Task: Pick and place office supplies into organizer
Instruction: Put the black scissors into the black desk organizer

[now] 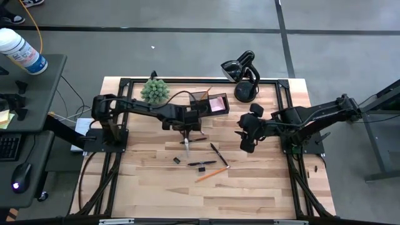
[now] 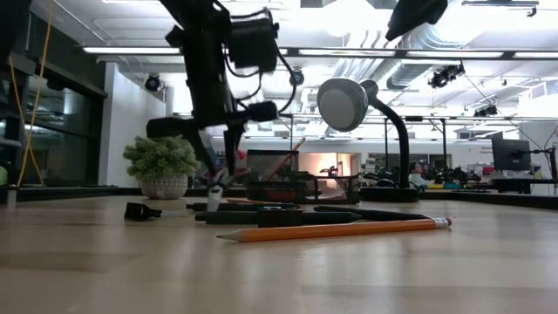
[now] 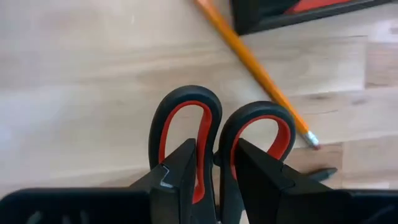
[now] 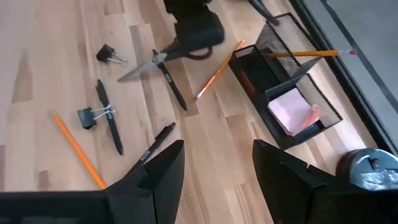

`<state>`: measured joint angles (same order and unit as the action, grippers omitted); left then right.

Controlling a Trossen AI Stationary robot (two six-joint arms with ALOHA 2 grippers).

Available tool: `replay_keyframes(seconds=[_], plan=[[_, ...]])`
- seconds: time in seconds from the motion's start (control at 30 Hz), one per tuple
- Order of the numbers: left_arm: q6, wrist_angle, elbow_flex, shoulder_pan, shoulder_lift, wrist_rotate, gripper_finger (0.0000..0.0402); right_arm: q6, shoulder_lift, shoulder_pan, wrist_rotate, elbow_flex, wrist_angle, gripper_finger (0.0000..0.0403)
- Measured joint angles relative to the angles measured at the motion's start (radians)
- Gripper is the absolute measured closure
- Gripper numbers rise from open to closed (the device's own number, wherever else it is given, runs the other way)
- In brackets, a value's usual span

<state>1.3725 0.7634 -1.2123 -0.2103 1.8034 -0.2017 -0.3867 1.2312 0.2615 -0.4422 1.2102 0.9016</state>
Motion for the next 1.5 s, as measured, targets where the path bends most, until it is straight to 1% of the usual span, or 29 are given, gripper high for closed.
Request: replay_keyframes(seconds=[0.17, 0.27, 0.43, 0.57, 0.73, 0.93, 1.13, 1.33, 1.43, 1.5], plan=[[-0.080, 0.002, 0.000, 0.000, -0.064, -0.059, 0.0307, -0.027, 0.000, 0.000, -0.020, 0.000, 0.037, 0.0219], [-0.104, -0.004, 0.000, 0.000, -0.096, -0.075, 0.0307, -0.041, 0.000, 0.000, -0.020, 0.000, 0.051, 0.0219], [-0.113, -0.044, 0.000, 0.001, -0.155, -0.109, 0.0307, -0.050, 0.000, 0.000, -0.022, 0.000, 0.052, 0.0219], [-0.135, -0.089, 0.000, 0.001, -0.208, -0.170, 0.0307, -0.050, 0.000, 0.000, -0.022, 0.000, 0.052, 0.0219], [-0.174, -0.159, 0.000, 0.001, -0.249, -0.306, 0.0307, -0.050, 0.000, 0.000, -0.023, 0.000, 0.046, 0.0219], [-0.202, -0.258, 0.000, 0.001, -0.260, -0.488, 0.0307, -0.058, 0.000, 0.000, -0.022, 0.000, 0.039, 0.0219], [-0.250, -0.373, 0.000, 0.000, -0.264, -0.623, 0.0307, -0.071, 0.000, 0.000, -0.018, 0.000, 0.039, 0.0219], [-0.321, -0.419, 0.000, -0.004, -0.264, -0.821, 0.0307, -0.084, 0.000, 0.000, -0.015, 0.000, 0.039, 0.0219], [-0.357, -0.422, 0.000, -0.022, -0.264, -0.865, 0.0307, -0.084, 0.000, 0.000, -0.015, 0.000, 0.039, 0.0219], [-0.407, -0.422, 0.000, -0.040, -0.264, -0.873, 0.0307, -0.084, 0.000, 0.000, -0.015, 0.000, 0.039, 0.0219]])
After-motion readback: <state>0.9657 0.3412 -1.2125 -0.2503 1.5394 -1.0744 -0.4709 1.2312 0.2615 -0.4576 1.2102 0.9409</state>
